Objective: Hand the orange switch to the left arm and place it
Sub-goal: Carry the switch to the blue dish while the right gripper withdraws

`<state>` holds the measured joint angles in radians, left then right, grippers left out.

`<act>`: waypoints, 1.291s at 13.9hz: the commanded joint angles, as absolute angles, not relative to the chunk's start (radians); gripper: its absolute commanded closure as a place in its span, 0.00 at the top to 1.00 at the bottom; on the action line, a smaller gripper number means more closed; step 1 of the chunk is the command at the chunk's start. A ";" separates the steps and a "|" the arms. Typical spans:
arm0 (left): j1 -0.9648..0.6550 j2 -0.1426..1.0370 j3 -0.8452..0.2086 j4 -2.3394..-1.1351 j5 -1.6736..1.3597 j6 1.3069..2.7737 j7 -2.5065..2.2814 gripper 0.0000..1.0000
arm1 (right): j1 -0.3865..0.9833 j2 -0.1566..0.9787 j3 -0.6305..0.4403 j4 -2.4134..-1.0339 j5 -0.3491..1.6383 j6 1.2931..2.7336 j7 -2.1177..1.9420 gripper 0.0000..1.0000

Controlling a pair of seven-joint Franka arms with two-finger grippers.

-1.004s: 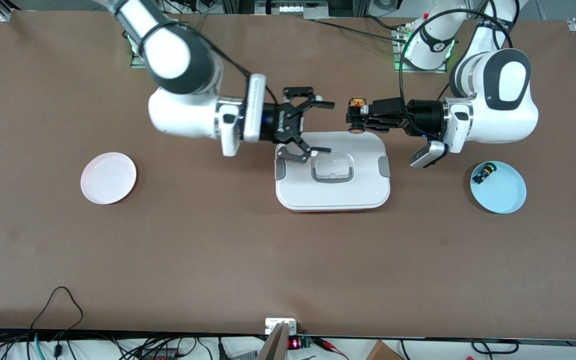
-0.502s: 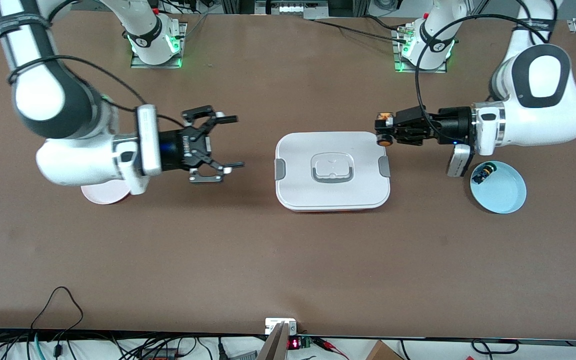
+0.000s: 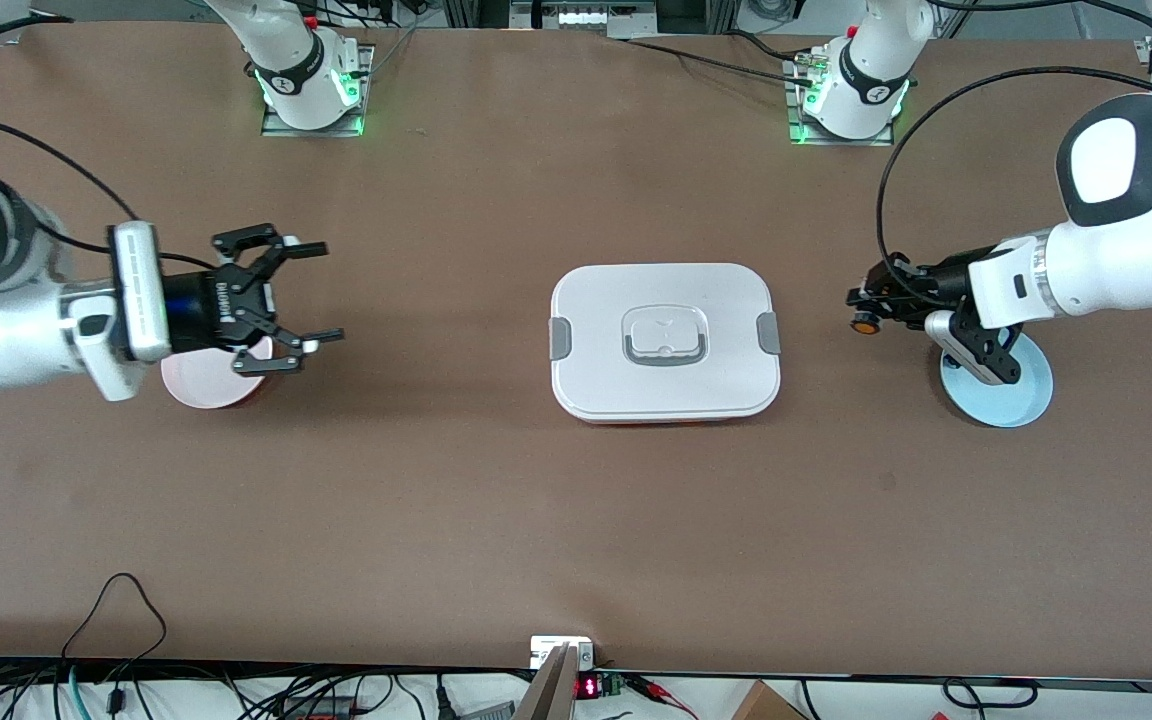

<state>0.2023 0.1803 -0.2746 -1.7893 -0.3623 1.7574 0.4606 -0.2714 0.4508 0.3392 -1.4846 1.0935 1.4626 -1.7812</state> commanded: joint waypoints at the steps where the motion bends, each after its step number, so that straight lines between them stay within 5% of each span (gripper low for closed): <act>1: 0.201 0.218 -0.281 -1.759 -0.137 1.761 0.552 0.12 | -0.307 0.427 0.312 -1.401 0.962 1.388 -1.773 1.00; 4: 0.225 0.279 -0.279 -1.763 0.123 1.767 0.759 0.12 | -0.145 0.361 0.036 -1.400 0.913 1.394 -1.776 1.00; 6: 0.291 0.330 -0.279 -1.781 0.237 1.839 0.944 0.12 | -0.117 0.304 -0.053 -1.422 0.861 1.451 -1.761 1.00; 13: 0.523 0.543 -0.278 -1.801 0.357 2.173 1.478 0.13 | -0.060 0.143 -0.069 -1.447 0.388 1.543 -1.363 1.00; 18: 0.543 0.592 -0.279 -1.804 0.414 2.223 1.559 0.14 | 0.032 0.088 -0.069 -1.447 0.157 1.528 -0.793 1.00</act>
<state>0.5413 0.5883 -0.2629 -1.8080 0.3695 2.2162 1.5374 -0.0163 0.1212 -0.0532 -1.4133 0.2254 1.5224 -0.9815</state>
